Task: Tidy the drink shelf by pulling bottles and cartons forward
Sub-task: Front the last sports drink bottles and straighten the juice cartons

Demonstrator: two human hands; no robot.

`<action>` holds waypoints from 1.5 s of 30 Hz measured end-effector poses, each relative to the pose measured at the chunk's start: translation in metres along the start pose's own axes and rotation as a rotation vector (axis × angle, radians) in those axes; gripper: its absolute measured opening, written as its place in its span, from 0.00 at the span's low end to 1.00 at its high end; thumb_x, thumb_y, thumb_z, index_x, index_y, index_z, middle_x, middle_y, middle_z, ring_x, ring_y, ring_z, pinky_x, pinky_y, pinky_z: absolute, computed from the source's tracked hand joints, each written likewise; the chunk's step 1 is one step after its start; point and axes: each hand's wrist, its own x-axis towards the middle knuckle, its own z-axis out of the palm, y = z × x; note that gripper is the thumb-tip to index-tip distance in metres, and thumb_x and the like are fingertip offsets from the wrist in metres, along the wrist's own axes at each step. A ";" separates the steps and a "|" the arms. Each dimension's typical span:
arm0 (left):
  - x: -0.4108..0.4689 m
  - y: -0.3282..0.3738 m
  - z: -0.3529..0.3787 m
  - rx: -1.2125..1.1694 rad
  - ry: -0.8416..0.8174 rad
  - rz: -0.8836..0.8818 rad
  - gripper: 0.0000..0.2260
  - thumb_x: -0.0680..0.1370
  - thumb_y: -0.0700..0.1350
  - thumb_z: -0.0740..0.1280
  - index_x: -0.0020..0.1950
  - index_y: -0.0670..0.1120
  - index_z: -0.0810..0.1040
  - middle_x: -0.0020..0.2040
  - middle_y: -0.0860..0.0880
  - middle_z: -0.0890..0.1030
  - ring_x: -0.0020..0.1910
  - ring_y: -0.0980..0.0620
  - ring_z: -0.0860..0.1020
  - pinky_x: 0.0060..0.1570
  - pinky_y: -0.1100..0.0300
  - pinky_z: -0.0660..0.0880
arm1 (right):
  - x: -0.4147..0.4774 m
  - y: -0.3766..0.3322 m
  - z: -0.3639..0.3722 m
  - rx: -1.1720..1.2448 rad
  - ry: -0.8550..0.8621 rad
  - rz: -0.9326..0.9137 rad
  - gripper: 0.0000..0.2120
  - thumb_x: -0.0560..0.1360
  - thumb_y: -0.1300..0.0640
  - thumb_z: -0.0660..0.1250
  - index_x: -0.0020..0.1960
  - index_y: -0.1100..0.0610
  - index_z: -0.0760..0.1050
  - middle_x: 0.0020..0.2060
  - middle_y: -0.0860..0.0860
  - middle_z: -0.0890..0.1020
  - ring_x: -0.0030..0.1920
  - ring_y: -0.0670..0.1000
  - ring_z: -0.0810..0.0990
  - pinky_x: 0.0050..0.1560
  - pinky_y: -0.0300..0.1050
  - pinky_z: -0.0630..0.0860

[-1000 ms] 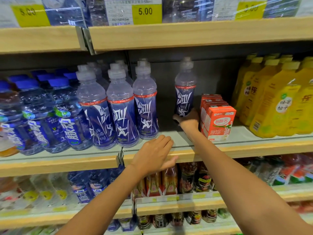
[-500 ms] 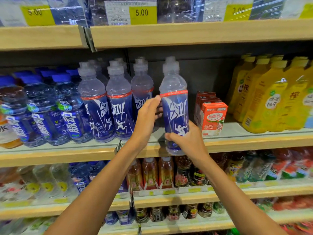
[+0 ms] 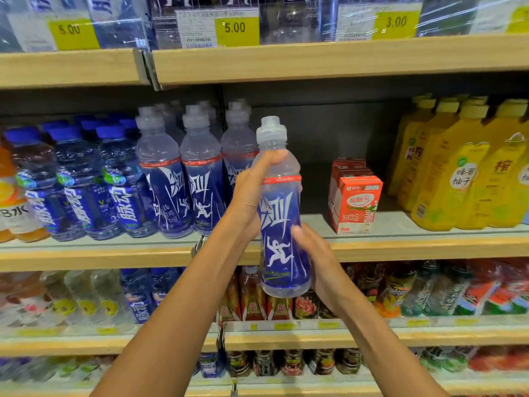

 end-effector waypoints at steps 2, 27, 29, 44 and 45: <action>0.001 -0.001 -0.003 -0.124 -0.162 -0.096 0.19 0.68 0.54 0.72 0.52 0.44 0.78 0.42 0.47 0.82 0.38 0.51 0.80 0.41 0.59 0.78 | -0.001 -0.002 -0.011 0.232 -0.094 0.134 0.36 0.63 0.36 0.74 0.63 0.57 0.75 0.55 0.55 0.83 0.55 0.54 0.82 0.53 0.48 0.80; -0.003 0.023 -0.024 0.391 0.110 0.350 0.12 0.82 0.49 0.60 0.47 0.46 0.79 0.40 0.52 0.84 0.40 0.58 0.81 0.40 0.67 0.77 | 0.005 0.003 0.031 0.062 0.223 -0.044 0.30 0.62 0.36 0.74 0.56 0.54 0.77 0.46 0.52 0.86 0.46 0.52 0.85 0.41 0.40 0.80; -0.009 0.021 -0.018 0.409 0.118 0.405 0.13 0.82 0.50 0.59 0.46 0.46 0.79 0.42 0.49 0.83 0.42 0.55 0.81 0.44 0.63 0.77 | 0.006 0.006 0.038 0.018 0.270 -0.113 0.29 0.61 0.36 0.71 0.56 0.52 0.77 0.47 0.49 0.86 0.47 0.50 0.85 0.41 0.37 0.79; -0.012 0.017 0.006 0.401 0.273 0.544 0.11 0.71 0.45 0.75 0.48 0.55 0.76 0.43 0.57 0.81 0.43 0.64 0.80 0.42 0.70 0.76 | 0.000 0.029 0.066 -0.309 0.445 -0.324 0.20 0.70 0.40 0.66 0.59 0.40 0.65 0.57 0.42 0.76 0.55 0.37 0.76 0.49 0.26 0.72; -0.011 0.019 0.005 0.355 0.271 0.524 0.10 0.71 0.44 0.75 0.47 0.54 0.77 0.41 0.56 0.81 0.42 0.63 0.80 0.41 0.68 0.76 | -0.001 0.028 0.063 -0.320 0.432 -0.327 0.20 0.70 0.40 0.67 0.59 0.40 0.66 0.56 0.41 0.76 0.55 0.37 0.76 0.50 0.27 0.72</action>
